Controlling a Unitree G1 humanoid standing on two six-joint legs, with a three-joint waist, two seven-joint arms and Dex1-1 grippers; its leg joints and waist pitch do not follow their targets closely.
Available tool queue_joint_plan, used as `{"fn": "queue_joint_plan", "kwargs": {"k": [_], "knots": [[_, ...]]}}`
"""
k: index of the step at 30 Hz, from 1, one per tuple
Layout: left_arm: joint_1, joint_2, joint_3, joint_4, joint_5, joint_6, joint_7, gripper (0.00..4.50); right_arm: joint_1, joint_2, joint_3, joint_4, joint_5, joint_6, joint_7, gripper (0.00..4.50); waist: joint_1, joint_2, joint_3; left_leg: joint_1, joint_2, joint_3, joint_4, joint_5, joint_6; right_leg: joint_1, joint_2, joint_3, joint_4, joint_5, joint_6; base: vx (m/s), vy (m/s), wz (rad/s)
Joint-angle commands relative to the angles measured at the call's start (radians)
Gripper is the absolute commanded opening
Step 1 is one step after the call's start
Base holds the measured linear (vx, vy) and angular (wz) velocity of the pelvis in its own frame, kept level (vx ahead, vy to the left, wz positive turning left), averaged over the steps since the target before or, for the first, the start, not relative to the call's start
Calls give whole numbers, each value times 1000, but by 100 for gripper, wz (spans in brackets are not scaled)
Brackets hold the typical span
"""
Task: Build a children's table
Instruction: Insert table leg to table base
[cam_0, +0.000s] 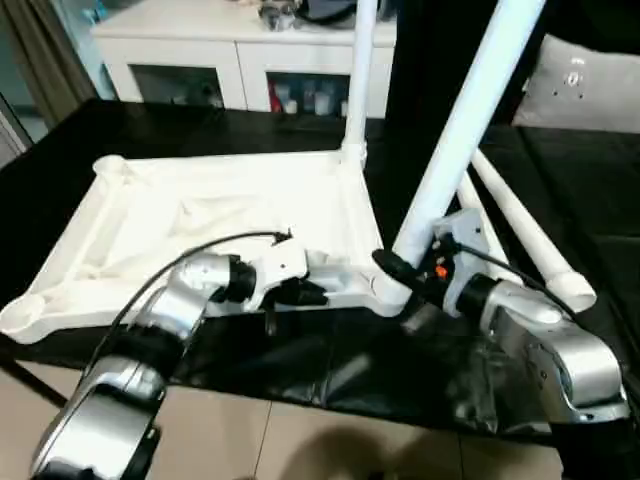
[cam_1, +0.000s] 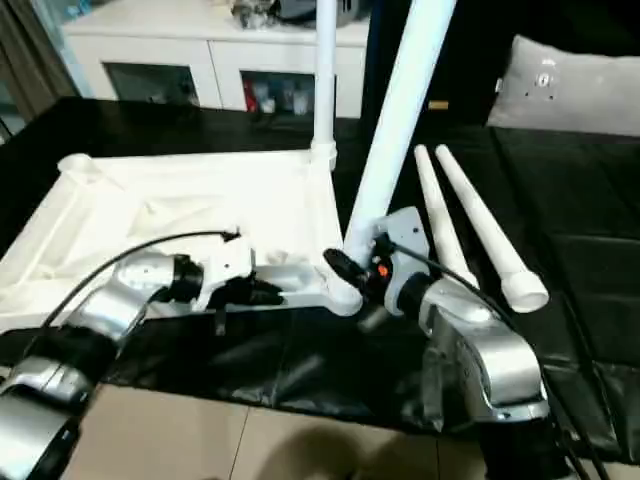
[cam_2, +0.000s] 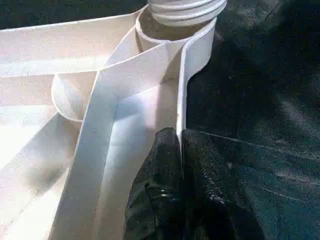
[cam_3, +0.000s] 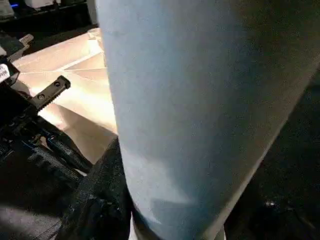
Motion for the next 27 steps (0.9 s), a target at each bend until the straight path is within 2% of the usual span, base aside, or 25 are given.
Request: {"fn": "queue_joint_plan", "kwargs": {"k": [1,3,4,6,7,8,9,13,14,16,18,19,20,21,24,27], "knots": [[4,20,29,-26,-33,24,2,0,0,2,-1,-2,11,-17,7,189,8,-7,-75,-8,18,4,-61,-129,52,65,-66,41,-62,-283,-159,0,0,0],[4,18,31,-27,-45,36,-7,0,1,0,-2,1,10,-19,8,189,8,-7,-75,-10,19,5,-60,-116,55,66,-66,41,-59,-248,-173,0,0,0],[3,16,33,-29,-54,44,-13,45,2,0,-4,4,10,-22,8,189,9,-6,-74,-10,20,6,-60,-118,57,66,-66,41,-57,-238,-182,0,0,0],[4,9,36,-38,-66,57,-20,57,2,1,-7,9,8,-28,9,189,8,-6,-73,-10,19,7,-61,-132,56,66,-67,40,-60,-257,-182,0,0,0],[9,-1,38,-59,-75,77,-26,57,1,4,-12,19,3,-38,10,189,10,-1,-73,-7,20,7,-60,-136,54,64,-69,41,-61,-264,-184,0,0,0],[10,-4,39,-62,-77,81,-27,74,0,4,-13,20,3,-40,9,189,11,-3,-72,-6,20,8,-60,-146,52,62,-67,40,-63,-275,-187,0,0,0],[15,-17,41,-78,-86,97,-25,87,-3,7,-18,25,3,-48,7,189,12,2,-69,-7,20,8,-61,-160,49,62,-67,40,-67,-294,-184,0,0,0],[17,-31,39,-88,-97,113,-26,104,-4,9,-22,27,5,-53,3,189,15,-1,-68,-6,19,8,-63,-179,44,63,-67,39,-70,-337,-165,0,0,0],[13,-36,35,-82,-99,114,-29,117,-3,9,-24,27,7,-53,3,189,15,-4,-67,-4,19,8,-64,-188,44,62,-67,38,-74,-355,-158,0,0,0],[2,-43,23,-63,-89,105,-24,141,0,8,-25,28,9,-55,5,189,16,-3,-67,-3,18,7,-64,-191,43,62,-67,38,-76,-374,-147,0,0,0],[-7,-43,12,-47,-74,94,-15,143,0,7,-22,30,9,-57,9,189,17,-3,-67,-4,17,6,-64,-188,43,63,-67,38,-77,-379,-139,0,0,0],[-8,-42,9,-47,-72,94,-13,163,0,6,-22,31,10,-58,10,189,17,-3,-68,-3,18,6,-64,-186,43,62,-67,39,-76,-377,-137,0,0,0],[-16,-43,6,-35,-68,100,-12,175,-3,4,-21,34,9,-59,13,189,17,-11,-68,-6,18,6,-64,-179,44,64,-66,38,-75,-368,-137,0,0,0],[-21,-44,5,-26,-65,106,-11,175,-5,3,-20,36,9,-60,15,189,19,-6,-69,-4,17,7,-63,-172,46,63,-66,38,-74,-362,-138,0,0,0],[-30,-45,7,-4,-53,109,0,182,-8,3,-20,41,9,-64,17,189,19,-4,-70,-5,18,6,-62,-165,47,63,-67,39,-72,-349,-144,0,0,0],[-38,-45,8,30,-42,104,12,182,-10,5,-20,44,7,-65,16,189,19,-7,-70,-6,16,7,-62,-157,51,65,-65,38,-72,-340,-143,0,0,0]]}}
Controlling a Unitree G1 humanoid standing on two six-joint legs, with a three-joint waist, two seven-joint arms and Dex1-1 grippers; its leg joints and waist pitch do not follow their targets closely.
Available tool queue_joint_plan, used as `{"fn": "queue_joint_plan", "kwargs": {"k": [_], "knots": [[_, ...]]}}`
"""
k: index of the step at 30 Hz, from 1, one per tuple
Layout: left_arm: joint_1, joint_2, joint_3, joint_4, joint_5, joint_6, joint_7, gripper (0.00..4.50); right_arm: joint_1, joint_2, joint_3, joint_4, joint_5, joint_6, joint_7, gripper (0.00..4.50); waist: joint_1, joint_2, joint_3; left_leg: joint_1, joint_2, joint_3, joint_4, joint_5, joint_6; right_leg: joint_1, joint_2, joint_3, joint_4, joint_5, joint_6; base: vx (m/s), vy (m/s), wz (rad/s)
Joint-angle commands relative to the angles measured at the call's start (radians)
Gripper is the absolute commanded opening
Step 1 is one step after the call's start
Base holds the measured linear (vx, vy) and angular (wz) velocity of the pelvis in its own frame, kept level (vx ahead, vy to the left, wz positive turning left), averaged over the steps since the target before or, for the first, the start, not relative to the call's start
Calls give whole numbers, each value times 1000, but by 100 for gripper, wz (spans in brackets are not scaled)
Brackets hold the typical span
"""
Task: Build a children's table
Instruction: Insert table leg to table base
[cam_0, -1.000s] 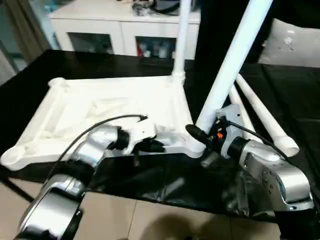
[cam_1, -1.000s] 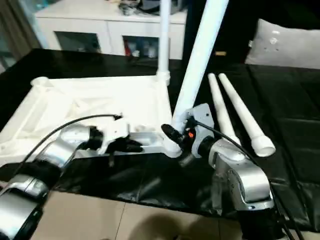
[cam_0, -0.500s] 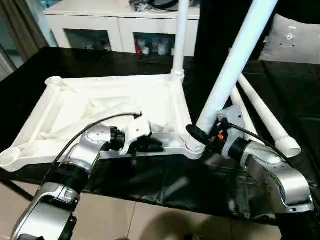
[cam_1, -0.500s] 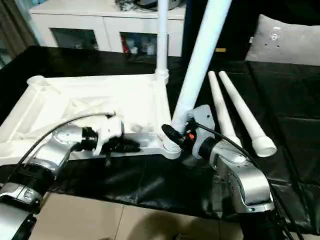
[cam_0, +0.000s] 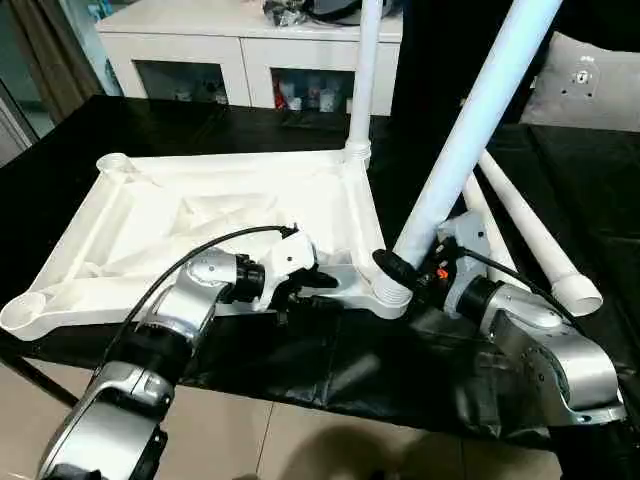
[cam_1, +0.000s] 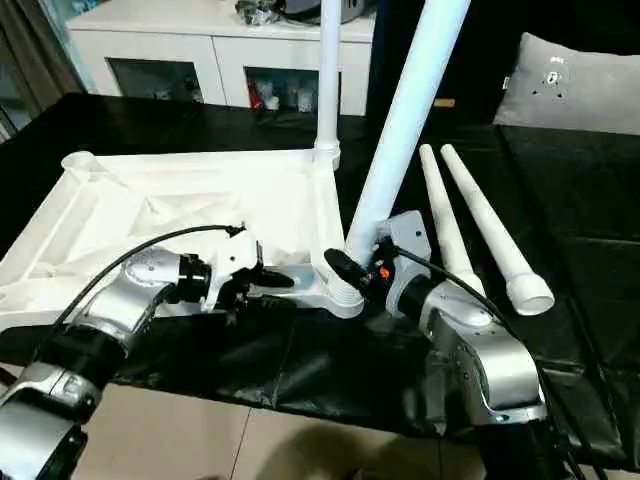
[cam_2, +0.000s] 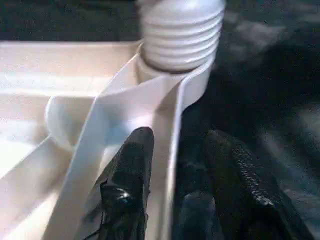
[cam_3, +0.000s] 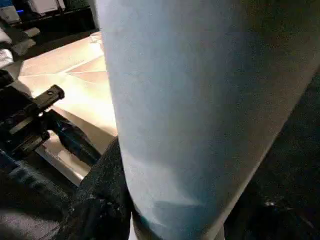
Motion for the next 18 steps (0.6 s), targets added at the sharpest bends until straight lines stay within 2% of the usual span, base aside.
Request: {"fn": "queue_joint_plan", "kwargs": {"k": [1,6,7,17,18], "knots": [[-15,11,-8,32,26,1,5,155,-12,-1,-3,3,2,-19,-1,189,6,-8,-70,-4,16,3,-62,-154,52,68,-66,38,-72,-340,-142,0,0,0],[-21,9,-17,81,32,-3,16,129,-18,2,-1,6,2,-18,-1,189,8,-9,-68,-2,17,4,-63,-163,52,66,-67,38,-74,-355,-142,0,0,0],[-26,7,-17,94,36,1,23,107,-20,2,-1,8,1,-19,1,189,8,-10,-69,-2,16,4,-63,-165,51,66,-67,38,-76,-365,-138,0,0,0],[-62,-5,-10,179,38,-36,14,45,-30,-4,3,16,-3,-17,11,189,12,-15,-65,2,13,3,-65,-186,49,63,-68,34,-88,-470,-95,0,0,0],[-65,-4,-12,185,41,-41,13,26,-31,-4,3,17,-3,-17,12,189,12,-14,-64,1,13,3,-65,-184,51,64,-68,34,-89,-471,-93,0,0,0]]}}
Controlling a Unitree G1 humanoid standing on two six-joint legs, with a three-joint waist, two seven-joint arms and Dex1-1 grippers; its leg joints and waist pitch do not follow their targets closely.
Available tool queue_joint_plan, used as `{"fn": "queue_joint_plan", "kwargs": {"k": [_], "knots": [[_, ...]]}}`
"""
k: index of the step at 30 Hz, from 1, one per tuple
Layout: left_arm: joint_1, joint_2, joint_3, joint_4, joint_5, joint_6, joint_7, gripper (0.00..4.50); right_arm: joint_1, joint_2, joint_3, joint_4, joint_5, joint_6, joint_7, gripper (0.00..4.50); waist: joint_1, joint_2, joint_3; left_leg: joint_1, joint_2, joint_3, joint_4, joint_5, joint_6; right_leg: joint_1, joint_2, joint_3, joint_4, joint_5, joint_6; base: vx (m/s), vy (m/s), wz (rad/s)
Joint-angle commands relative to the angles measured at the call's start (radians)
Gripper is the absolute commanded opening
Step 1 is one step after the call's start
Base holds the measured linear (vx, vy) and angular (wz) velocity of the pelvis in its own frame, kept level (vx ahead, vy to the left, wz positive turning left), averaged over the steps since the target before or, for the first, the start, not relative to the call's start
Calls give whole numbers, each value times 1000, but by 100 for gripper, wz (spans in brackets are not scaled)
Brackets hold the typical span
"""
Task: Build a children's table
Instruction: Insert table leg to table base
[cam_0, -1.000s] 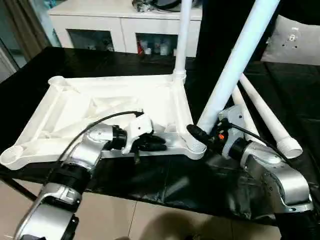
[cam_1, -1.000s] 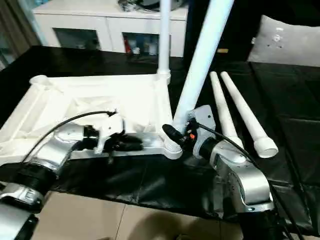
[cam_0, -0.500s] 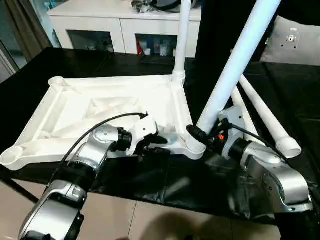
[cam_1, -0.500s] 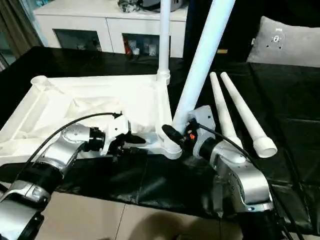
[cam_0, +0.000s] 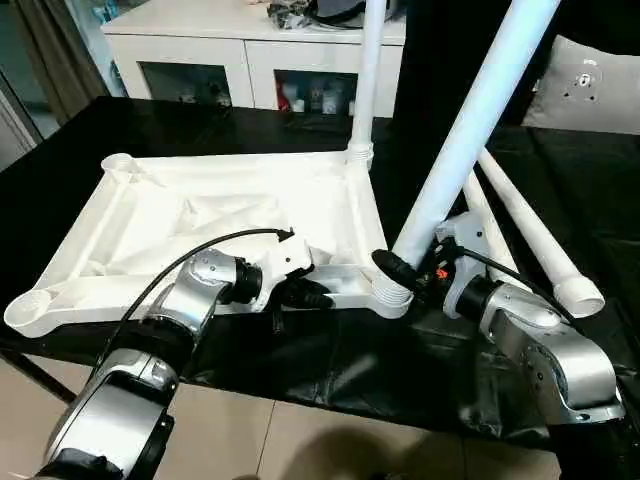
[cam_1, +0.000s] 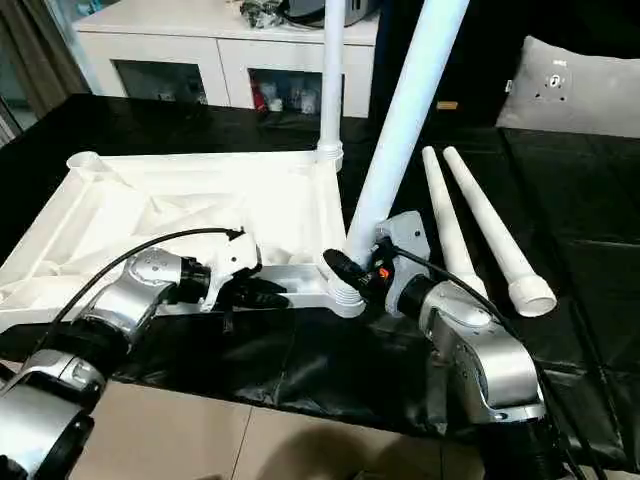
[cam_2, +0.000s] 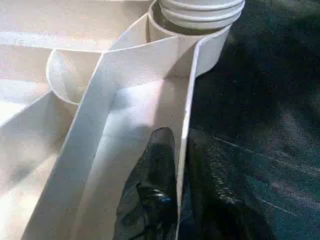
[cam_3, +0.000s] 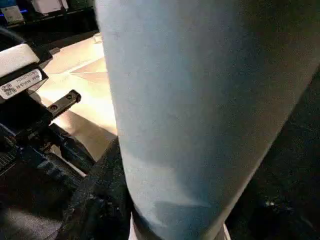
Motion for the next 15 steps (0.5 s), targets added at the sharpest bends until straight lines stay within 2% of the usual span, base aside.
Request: {"fn": "queue_joint_plan", "kwargs": {"k": [1,6,9,11,12,14,15], "knots": [[-8,7,-4,27,18,-1,8,20,-26,-5,1,9,-2,-16,9,189,4,-14,-65,-4,14,2,-66,-183,50,59,-68,34,-88,-468,-93,0,0,0],[-37,33,-66,82,107,-84,31,8,-36,-14,12,16,-8,-12,22,189,2,-15,-68,-8,15,1,-65,-166,54,62,-67,35,-83,-419,-103,0,0,0],[-43,37,-61,76,94,-83,-7,0,-46,-24,23,23,-12,-5,36,189,3,-16,-67,-8,13,3,-64,-159,56,64,-69,36,-82,-421,-108,0,0,0],[-35,40,-36,21,39,-68,-93,0,-66,-55,51,34,-9,50,77,189,1,-17,-68,-8,14,3,-64,-154,57,66,-69,35,-78,-412,-122,0,0,0],[-35,40,-36,21,39,-68,-93,0,-66,-55,51,34,-9,50,77,189,0,-20,-68,-9,14,2,-65,-148,60,67,-69,36,-78,-402,-127,0,0,0],[-33,43,-36,12,29,-75,-118,0,-73,-65,61,41,-8,67,89,189,-2,-15,-68,-6,18,4,-63,-152,62,63,-69,37,-75,-380,-144,0,0,0],[-29,48,-40,5,25,-88,-135,0,-83,-69,70,57,-15,67,98,189,-1,-21,-69,-6,18,5,-63,-151,64,63,-69,38,-76,-376,-147,0,0,0]]}}
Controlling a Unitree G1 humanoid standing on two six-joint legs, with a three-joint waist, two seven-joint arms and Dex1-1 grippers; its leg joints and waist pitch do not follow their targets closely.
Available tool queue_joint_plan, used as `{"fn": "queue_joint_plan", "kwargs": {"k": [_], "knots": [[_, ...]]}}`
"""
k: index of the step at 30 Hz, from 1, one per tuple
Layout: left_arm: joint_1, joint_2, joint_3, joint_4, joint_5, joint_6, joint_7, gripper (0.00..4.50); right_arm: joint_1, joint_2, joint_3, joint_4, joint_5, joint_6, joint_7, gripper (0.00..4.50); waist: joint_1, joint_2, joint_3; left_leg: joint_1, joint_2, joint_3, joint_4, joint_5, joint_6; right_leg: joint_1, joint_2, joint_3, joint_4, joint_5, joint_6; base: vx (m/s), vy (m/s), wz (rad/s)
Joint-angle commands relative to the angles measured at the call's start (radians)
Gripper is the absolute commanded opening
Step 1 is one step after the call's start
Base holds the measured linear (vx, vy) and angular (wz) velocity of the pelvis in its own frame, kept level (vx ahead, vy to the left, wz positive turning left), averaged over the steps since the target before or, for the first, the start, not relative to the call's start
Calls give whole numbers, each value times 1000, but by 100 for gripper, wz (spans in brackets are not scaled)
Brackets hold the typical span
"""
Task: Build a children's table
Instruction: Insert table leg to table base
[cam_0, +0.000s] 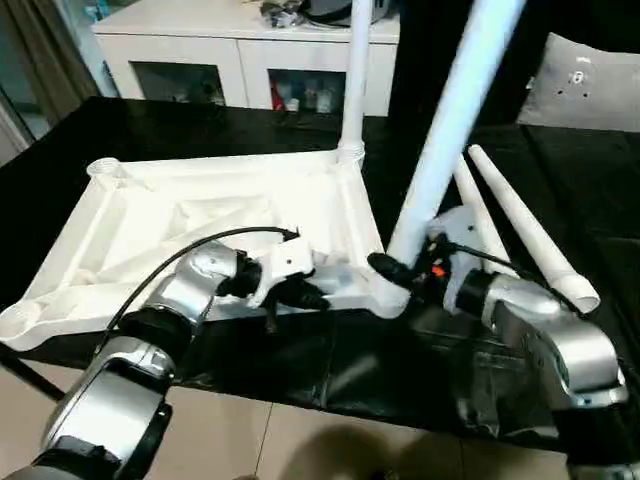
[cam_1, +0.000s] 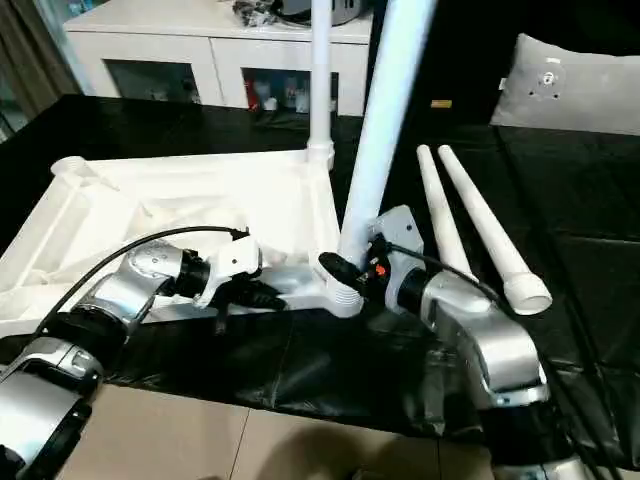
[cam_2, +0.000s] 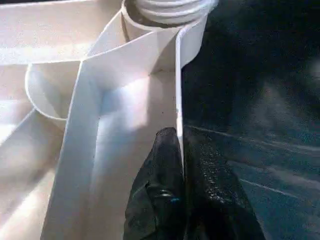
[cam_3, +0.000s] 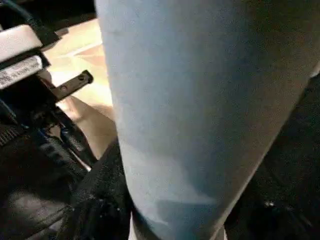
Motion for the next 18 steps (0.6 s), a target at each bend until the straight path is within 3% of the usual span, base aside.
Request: {"fn": "queue_joint_plan", "kwargs": {"k": [1,2,3,4,7,14,18], "knots": [[11,20,-3,-26,-10,-20,-38,0,-15,-10,25,26,-8,12,17,189,10,-15,-69,-6,19,4,-63,-146,62,64,-71,39,-72,-367,-152,0,0,0],[12,23,-5,-30,-11,-25,-41,0,-22,-12,31,38,-13,11,26,189,10,-14,-70,-4,21,4,-63,-147,60,63,-72,39,-72,-362,-154,0,0,0],[13,24,-6,-33,-10,-27,-41,0,-26,-13,35,45,-16,12,32,189,10,-23,-69,-5,20,4,-63,-150,61,64,-71,38,-69,-361,-159,0,0,0],[14,28,-8,-38,-7,-35,-42,0,-33,-17,45,58,-24,8,42,189,10,-19,-68,-4,21,5,-63,-155,59,62,-72,39,-70,-366,-159,0,0,0],[16,33,-8,-46,1,-40,-39,0,-45,-26,62,76,-30,17,56,189,11,-26,-68,-4,21,5,-63,-155,55,64,-73,40,-71,-370,-153,0,0,0],[11,36,-3,-44,10,-58,-23,0,-56,-34,81,100,-25,35,88,189,12,-26,-68,-4,22,5,-63,-151,51,65,-73,41,-69,-364,-154,0,0,0],[13,30,-3,-55,0,-57,-34,0,-61,13,22,165,14,6,76,189,10,-24,-68,-4,20,6,-63,-163,50,64,-74,40,-71,-369,-161,0,0,0]]}}
